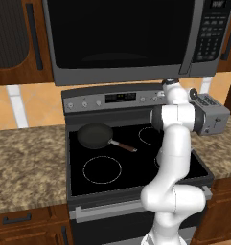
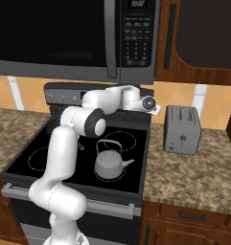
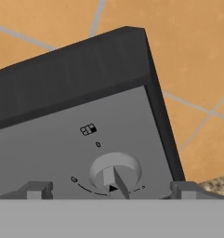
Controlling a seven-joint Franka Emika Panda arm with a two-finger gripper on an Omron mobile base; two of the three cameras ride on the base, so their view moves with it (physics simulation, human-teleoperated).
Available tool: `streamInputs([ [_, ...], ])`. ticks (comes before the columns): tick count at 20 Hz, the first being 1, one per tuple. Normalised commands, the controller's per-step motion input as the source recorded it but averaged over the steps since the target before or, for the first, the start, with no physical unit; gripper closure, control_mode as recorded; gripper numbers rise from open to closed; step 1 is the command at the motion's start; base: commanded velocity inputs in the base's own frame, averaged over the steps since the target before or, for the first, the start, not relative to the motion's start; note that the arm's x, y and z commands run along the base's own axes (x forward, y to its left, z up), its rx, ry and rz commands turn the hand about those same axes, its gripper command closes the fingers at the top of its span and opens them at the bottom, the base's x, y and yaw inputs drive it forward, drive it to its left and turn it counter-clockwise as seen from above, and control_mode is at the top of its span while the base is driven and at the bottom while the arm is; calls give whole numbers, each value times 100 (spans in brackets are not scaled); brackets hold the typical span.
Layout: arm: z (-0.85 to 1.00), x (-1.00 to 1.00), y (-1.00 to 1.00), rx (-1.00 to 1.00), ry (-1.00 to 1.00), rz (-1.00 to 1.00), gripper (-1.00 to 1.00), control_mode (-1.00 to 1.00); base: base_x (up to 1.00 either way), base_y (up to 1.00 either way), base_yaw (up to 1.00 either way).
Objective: Pick the kettle from the counter and place it on a stove burner. Then turn the burner on.
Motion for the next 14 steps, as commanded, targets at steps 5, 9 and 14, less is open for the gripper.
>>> streamInputs([
  [5,0,1,-6,0,0,0,-100,-100,0,0,0],
  [9,0,0,-6,0,0,0,-100,-100,0,0,0],
  [14,0,0,0,0,0,0,100,-100,0,0,0],
])
